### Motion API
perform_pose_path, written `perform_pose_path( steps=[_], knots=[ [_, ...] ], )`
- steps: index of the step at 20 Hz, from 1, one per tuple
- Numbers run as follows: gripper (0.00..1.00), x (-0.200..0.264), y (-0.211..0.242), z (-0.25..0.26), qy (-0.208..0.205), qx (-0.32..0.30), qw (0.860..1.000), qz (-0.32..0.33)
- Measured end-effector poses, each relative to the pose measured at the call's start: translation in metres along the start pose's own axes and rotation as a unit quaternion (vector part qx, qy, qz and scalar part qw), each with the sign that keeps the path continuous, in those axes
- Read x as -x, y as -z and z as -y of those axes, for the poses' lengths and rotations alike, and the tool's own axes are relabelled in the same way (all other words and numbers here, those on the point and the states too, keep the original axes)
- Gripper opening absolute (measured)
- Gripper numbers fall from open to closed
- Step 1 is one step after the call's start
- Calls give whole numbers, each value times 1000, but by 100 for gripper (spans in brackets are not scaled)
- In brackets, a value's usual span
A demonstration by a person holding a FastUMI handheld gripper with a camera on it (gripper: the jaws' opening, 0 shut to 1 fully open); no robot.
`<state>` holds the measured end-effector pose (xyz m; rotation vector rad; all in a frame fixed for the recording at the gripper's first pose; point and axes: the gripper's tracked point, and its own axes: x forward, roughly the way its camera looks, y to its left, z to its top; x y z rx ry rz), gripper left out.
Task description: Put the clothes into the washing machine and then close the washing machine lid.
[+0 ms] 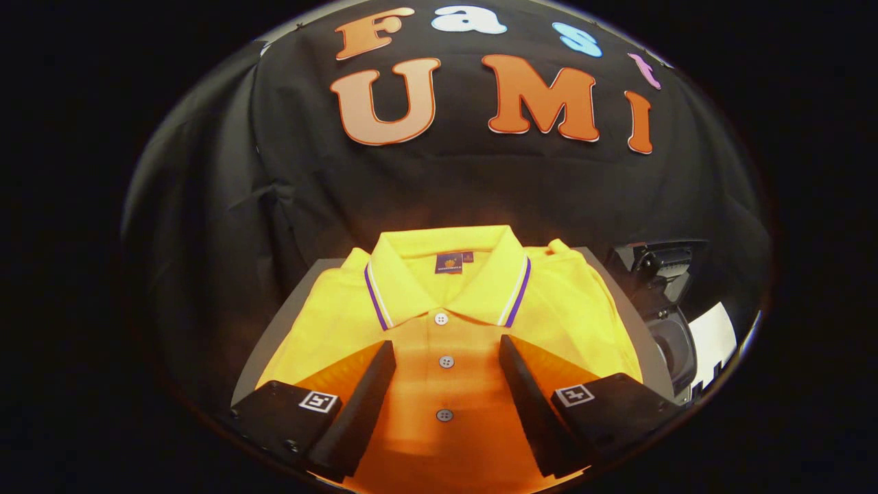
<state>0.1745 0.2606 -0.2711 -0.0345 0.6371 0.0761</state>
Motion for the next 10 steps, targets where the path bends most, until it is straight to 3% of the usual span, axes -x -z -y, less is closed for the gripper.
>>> perform_pose_path(
  steps=[10],
  knots=[
    [99,2,2,-2,11,7,999,-31]
  ],
)
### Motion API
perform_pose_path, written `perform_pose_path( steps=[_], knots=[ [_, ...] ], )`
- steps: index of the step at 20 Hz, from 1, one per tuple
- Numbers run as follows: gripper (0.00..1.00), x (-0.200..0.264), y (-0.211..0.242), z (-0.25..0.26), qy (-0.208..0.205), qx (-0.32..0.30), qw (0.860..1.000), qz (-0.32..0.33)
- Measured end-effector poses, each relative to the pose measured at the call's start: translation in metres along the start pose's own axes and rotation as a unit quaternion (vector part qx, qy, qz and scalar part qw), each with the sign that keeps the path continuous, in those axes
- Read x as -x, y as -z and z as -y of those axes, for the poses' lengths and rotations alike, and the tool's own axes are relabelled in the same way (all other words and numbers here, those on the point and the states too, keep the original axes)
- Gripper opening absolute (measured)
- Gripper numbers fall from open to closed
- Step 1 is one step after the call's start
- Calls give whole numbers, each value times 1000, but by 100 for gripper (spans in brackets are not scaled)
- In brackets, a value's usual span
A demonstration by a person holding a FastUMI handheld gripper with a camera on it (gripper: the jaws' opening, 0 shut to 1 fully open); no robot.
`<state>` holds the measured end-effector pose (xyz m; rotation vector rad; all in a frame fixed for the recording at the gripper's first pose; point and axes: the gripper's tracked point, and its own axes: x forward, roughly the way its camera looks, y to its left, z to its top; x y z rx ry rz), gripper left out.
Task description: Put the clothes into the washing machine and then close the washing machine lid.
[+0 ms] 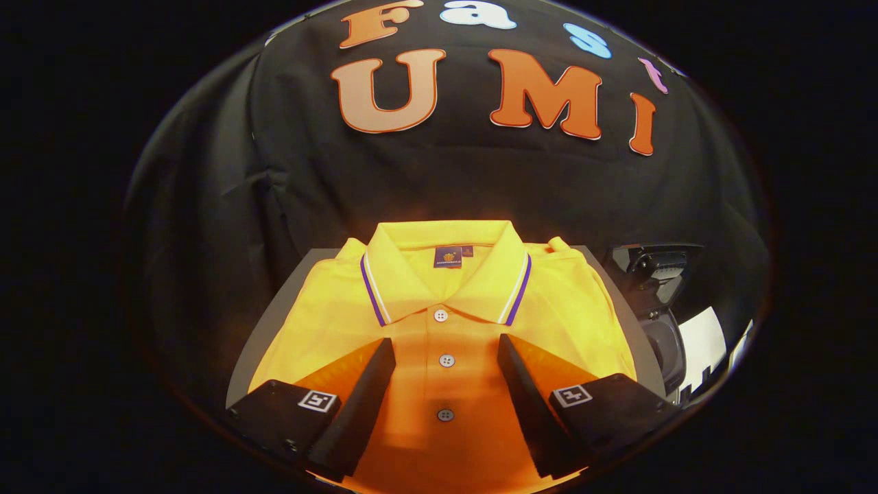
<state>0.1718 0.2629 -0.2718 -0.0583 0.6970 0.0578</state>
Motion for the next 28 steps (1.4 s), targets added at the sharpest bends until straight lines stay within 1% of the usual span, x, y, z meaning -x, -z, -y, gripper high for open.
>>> perform_pose_path(
  steps=[4,5,6,9,10,11,12,15,16,21,28],
  knots=[
    [67,0,0,-10,-22,-6,1000,-10],
    [51,1,0,-9,-21,-12,1000,-15],
    [46,0,-1,-10,-19,-18,1000,-17],
    [45,0,0,-13,-15,-16,999,-48],
    [45,0,1,-15,-20,-28,998,-54],
    [23,0,-4,-15,-15,-37,998,-43],
    [23,1,-2,-14,-14,-35,998,-55],
    [23,2,-3,-17,-18,-35,997,-62],
    [11,-2,-4,-14,-19,-37,997,-59],
    [11,2,-5,-12,-29,-30,997,-65],
    [10,17,-29,-7,-53,-62,997,-8]
  ],
)
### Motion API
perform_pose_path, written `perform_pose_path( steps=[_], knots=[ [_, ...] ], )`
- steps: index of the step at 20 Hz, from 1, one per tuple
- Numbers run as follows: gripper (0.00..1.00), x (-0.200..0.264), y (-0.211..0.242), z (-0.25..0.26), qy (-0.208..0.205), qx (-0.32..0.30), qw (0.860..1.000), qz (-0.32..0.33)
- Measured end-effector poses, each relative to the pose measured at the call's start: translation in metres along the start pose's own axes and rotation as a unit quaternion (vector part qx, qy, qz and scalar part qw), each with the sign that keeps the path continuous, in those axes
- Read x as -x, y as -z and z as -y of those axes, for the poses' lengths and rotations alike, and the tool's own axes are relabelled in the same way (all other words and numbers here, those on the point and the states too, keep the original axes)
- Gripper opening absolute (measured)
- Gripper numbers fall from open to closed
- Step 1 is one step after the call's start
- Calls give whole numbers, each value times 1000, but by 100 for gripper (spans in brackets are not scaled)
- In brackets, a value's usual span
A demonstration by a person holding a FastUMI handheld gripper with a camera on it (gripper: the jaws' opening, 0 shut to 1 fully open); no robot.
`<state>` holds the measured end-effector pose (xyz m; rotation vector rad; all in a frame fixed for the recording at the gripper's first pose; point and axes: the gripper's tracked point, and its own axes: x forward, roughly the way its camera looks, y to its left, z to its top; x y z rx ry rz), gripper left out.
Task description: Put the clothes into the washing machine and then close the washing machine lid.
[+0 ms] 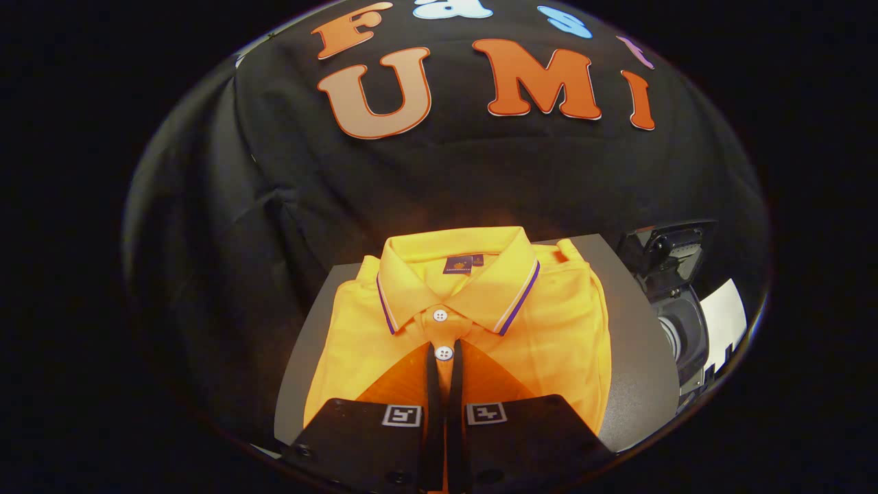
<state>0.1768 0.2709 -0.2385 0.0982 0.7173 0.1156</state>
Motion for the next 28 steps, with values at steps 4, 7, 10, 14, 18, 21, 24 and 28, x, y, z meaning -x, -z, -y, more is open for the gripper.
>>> perform_pose_path(
  steps=[4,7,10,14,18,21,24,28],
  knots=[
    [10,15,-19,6,-11,-1,999,34],
    [10,40,-42,19,-13,-9,998,64],
    [10,71,-54,48,-16,-18,995,92],
    [10,108,-79,94,-17,-38,991,131],
    [10,151,-101,163,-21,-56,985,163],
    [10,178,-115,221,-30,-61,982,176],
    [10,192,-125,278,-44,-53,982,177],
    [10,184,-116,339,-61,-47,985,155]
  ],
)
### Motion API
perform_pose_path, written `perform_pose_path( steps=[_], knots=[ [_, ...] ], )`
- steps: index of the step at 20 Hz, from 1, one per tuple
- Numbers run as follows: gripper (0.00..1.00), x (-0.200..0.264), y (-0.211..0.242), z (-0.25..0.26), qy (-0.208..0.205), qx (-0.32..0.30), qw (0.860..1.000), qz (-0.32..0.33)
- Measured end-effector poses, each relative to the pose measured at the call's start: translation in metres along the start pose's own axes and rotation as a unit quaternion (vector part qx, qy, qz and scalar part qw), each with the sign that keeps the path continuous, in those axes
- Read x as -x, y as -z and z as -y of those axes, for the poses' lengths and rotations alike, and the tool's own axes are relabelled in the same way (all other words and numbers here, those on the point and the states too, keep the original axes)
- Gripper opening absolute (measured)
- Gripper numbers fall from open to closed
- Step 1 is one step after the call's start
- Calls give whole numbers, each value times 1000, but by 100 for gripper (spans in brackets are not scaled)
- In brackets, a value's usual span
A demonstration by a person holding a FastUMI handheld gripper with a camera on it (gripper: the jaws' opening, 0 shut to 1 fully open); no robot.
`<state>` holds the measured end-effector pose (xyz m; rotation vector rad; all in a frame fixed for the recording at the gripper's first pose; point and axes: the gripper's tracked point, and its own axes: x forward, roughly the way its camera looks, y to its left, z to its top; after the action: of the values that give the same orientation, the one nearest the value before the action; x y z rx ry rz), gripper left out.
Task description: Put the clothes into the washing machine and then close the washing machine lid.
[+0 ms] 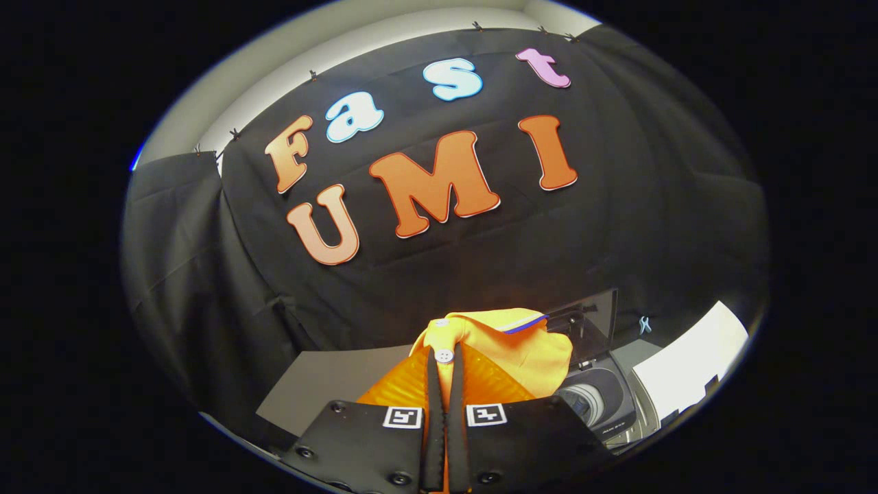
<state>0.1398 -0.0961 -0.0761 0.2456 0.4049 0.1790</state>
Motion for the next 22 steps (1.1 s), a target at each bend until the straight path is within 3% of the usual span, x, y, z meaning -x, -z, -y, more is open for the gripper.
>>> perform_pose_path(
  steps=[5,11,22],
  knots=[
    [10,-20,45,64,-2,-14,999,-48],
    [10,-67,107,114,25,-31,994,-100],
    [10,-151,190,155,85,-45,983,-159]
  ],
)
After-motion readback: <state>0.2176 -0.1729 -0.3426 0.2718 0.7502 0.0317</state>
